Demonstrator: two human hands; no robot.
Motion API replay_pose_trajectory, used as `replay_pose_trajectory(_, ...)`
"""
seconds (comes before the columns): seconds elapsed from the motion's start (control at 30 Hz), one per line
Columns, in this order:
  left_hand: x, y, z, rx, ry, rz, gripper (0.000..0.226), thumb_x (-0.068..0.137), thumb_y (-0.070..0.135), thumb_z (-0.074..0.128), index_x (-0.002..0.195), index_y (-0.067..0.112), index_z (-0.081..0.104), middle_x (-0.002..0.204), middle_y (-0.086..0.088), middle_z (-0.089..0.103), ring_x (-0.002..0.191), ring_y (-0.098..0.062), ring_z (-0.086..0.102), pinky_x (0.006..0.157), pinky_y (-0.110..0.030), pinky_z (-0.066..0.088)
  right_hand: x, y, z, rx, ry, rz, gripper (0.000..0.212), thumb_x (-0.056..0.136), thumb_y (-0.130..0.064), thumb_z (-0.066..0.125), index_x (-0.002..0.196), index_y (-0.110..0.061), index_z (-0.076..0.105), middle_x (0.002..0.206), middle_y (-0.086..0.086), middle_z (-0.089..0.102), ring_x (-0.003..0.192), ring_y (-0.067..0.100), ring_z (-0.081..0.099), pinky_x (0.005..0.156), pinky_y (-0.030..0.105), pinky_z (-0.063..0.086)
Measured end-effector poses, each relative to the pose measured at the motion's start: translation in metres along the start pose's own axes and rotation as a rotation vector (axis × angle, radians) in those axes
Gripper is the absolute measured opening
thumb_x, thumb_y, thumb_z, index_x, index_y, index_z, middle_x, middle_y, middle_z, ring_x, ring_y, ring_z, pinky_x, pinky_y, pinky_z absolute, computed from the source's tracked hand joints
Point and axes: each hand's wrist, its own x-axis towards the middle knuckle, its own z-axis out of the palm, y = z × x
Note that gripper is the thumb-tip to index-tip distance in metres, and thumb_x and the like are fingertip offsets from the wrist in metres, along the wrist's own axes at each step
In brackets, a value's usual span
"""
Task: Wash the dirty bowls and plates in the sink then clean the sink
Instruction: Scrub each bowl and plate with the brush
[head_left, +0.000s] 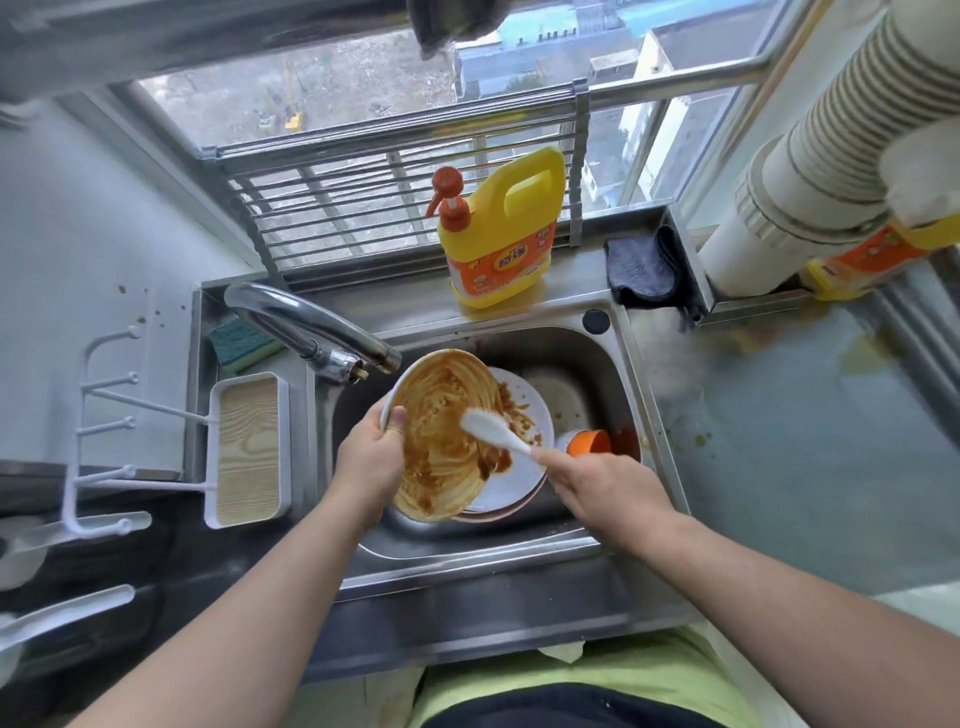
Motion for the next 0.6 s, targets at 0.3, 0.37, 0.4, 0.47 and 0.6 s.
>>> replay_pose_trajectory(0.3, -0.010, 0.007, -0.002, 0.015, 0.057, 0.055, 0.028, 0.110, 0.042, 0.048, 0.130, 0.038, 0.067, 0.108, 0.014, 0.073, 0.110, -0.017, 0.068, 0.100, -0.044, 0.054, 0.014, 0.005, 0.017, 0.151, -0.080, 0.241, 0.031, 0.110, -0.031, 0.037, 0.136, -0.046, 0.031, 0.100, 0.010, 0.068, 0.084, 0.038, 0.067, 0.070, 0.047, 0.059)
replay_pose_trajectory(0.37, -0.010, 0.006, -0.007, 0.038, 0.091, 0.099, 0.029, 0.111, 0.035, 0.048, 0.134, 0.036, 0.066, 0.108, 0.017, 0.072, 0.108, -0.015, 0.067, 0.100, -0.042, 0.053, -0.002, 0.006, 0.032, 0.175, -0.171, 0.221, 0.023, 0.110, -0.039, 0.032, 0.132, -0.047, 0.033, 0.098, 0.010, 0.068, 0.084, 0.038, 0.066, 0.072, 0.048, 0.059)
replay_pose_trajectory(0.4, -0.010, 0.004, -0.009, 0.035, 0.104, 0.108, 0.029, 0.111, 0.035, 0.048, 0.135, 0.037, 0.065, 0.109, 0.017, 0.073, 0.108, -0.014, 0.067, 0.100, -0.043, 0.053, -0.008, 0.006, 0.035, 0.176, -0.190, 0.203, 0.021, 0.110, -0.043, 0.030, 0.131, -0.046, 0.035, 0.098, 0.008, 0.068, 0.084, 0.037, 0.066, 0.073, 0.048, 0.059)
replay_pose_trajectory(0.47, -0.008, 0.001, -0.011, 0.028, 0.121, 0.112, 0.029, 0.111, 0.037, 0.048, 0.135, 0.040, 0.064, 0.113, 0.015, 0.074, 0.110, -0.012, 0.068, 0.101, -0.044, 0.054, -0.015, 0.006, 0.033, 0.202, -0.154, 0.188, 0.024, 0.111, -0.047, 0.029, 0.132, -0.046, 0.038, 0.095, 0.001, 0.068, 0.083, 0.032, 0.066, 0.070, 0.044, 0.058)
replay_pose_trajectory(0.6, -0.009, 0.005, -0.005, 0.006, 0.130, 0.111, 0.034, 0.111, 0.041, 0.046, 0.141, 0.040, 0.061, 0.122, 0.012, 0.073, 0.116, -0.014, 0.066, 0.105, -0.045, 0.052, -0.001, -0.003, 0.013, 0.333, 0.077, 0.186, 0.032, 0.111, -0.047, 0.029, 0.142, -0.048, 0.036, 0.094, 0.000, 0.072, 0.081, 0.028, 0.068, 0.069, 0.044, 0.058)
